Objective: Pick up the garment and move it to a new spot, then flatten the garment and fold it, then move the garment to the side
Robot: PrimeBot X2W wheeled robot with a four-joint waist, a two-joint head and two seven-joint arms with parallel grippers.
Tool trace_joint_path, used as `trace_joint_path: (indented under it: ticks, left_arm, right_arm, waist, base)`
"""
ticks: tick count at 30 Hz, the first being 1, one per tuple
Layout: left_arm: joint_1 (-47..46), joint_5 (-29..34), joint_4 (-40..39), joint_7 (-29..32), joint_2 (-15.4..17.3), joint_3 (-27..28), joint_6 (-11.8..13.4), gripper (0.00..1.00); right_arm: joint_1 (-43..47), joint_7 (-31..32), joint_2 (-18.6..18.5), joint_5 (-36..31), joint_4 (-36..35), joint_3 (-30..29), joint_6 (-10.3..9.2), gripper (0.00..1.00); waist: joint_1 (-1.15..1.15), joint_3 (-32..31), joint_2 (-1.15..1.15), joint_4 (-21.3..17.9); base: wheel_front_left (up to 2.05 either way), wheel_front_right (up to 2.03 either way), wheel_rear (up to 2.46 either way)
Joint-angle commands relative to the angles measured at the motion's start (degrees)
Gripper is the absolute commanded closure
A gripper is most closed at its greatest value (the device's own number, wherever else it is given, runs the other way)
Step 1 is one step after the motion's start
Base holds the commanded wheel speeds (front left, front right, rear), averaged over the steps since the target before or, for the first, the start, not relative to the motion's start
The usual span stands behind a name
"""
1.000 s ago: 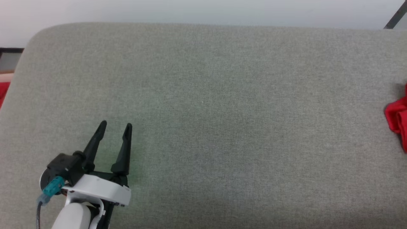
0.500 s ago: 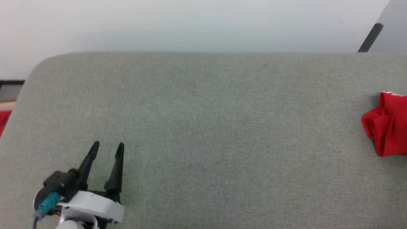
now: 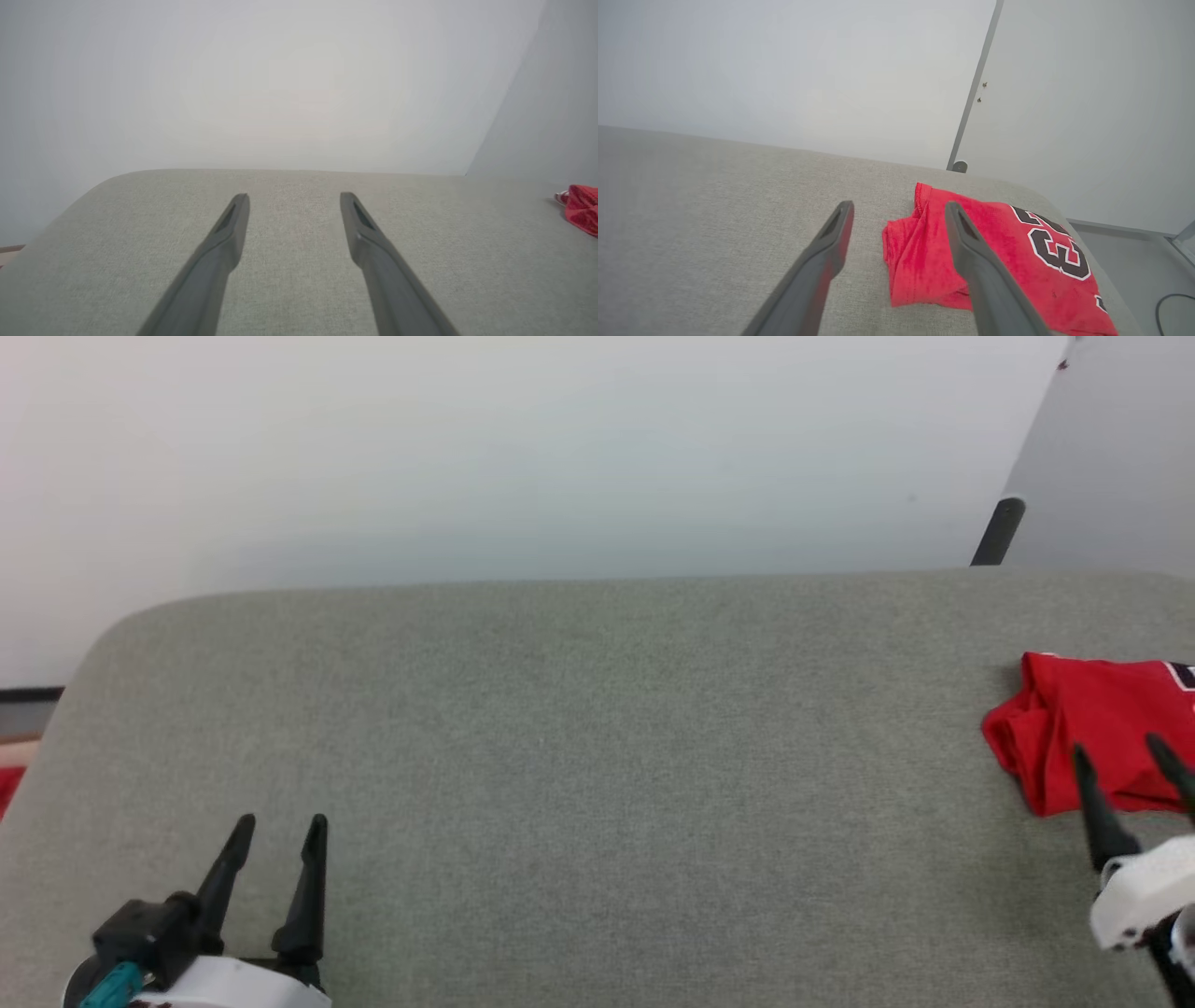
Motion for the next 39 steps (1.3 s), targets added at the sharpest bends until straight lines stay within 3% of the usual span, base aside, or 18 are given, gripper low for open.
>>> trace_joint_path:
  ticks: [1, 11, 17, 37, 38, 39]
  left_arm:
    - [0.78, 0.27, -0.62, 0.04, -0.24, 0.54, -0.14, 0.00]
    - [4.47, 0.94, -2.30, 0.04, -1.04, 3.76, -0.14, 0.00]
    - [6.10, 1.29, -2.82, 0.04, -1.40, 4.75, -0.14, 0.00]
    - [6.75, 1.99, -3.49, 0.04, -2.09, 4.90, -0.14, 0.00]
    - [6.65, 1.71, -3.22, 0.03, -2.13, 4.80, 0.00, 1.00]
    - [6.76, 1.68, -2.64, 0.02, -2.46, 4.70, 0.01, 1.00]
  right_arm:
    - [1.74, -0.50, 1.14, -0.42, -1.59, -1.08, -0.08, 0.00]
    - [12.97, 0.91, 8.97, -3.68, -13.61, -4.13, -0.08, 0.00]
    - [17.11, 1.75, 11.70, -4.07, -17.34, -5.03, -0.08, 0.00]
    - [18.52, 0.58, 11.51, -3.02, -16.71, -4.53, -0.08, 0.00]
    - [18.45, 0.96, 11.70, -3.45, -16.68, -4.74, 0.00, 1.00]
    - [18.60, 1.06, 11.94, -3.50, -16.14, -4.75, 0.00, 1.00]
  waist:
    - [0.00, -1.20, 0.00, -0.67]
    - [0.00, -3.19, 0.00, -0.73]
    - [0.00, -3.59, 0.00, -0.50]
    - [0.00, -3.72, 0.00, 0.09]
    - [0.00, -3.71, 0.00, 0.09]
    - [0.00, -3.72, 0.00, 0.09]
  base:
    - [0.00, 0.00, 0.00]
    - [0.00, 0.00, 0.00]
    - [0.00, 0.00, 0.00]
    - [0.00, 0.00, 0.00]
    - [0.00, 0.00, 0.00]
    - [0.00, 0.00, 0.00]
